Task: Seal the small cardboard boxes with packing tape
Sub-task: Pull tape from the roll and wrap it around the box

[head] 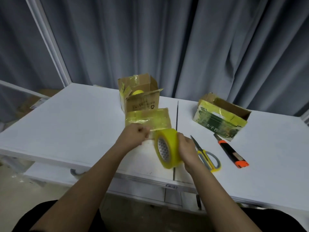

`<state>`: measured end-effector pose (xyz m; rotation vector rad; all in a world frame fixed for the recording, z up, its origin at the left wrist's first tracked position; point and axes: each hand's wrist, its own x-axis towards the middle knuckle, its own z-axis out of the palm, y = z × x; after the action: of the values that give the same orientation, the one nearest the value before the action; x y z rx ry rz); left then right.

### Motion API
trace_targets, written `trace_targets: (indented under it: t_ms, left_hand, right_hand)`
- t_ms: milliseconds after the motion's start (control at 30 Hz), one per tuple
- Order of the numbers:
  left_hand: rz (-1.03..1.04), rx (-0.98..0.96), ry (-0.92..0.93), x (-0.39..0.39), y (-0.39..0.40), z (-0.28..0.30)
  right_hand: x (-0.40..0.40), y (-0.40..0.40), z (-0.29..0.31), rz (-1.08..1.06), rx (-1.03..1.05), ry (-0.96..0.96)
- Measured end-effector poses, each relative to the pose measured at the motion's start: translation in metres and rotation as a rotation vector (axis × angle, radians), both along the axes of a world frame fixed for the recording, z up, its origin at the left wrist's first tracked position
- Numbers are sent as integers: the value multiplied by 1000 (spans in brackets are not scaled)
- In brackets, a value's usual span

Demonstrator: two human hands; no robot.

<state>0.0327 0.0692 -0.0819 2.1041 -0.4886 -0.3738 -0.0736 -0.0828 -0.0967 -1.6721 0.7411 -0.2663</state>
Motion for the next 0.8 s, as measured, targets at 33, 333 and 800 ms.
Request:
trace_targets:
  t_ms: [33, 333, 800]
  left_hand:
    - [-8, 165, -251, 3, -3, -5]
    - [-348, 851, -538, 27, -37, -32]
    - [-316, 267, 107, 21, 18, -13]
  right_hand:
    - [-5, -9, 1, -4, -9, 12]
    - [-19, -29, -3, 107, -18, -99]
    - [21, -10, 65, 230, -788, -319]
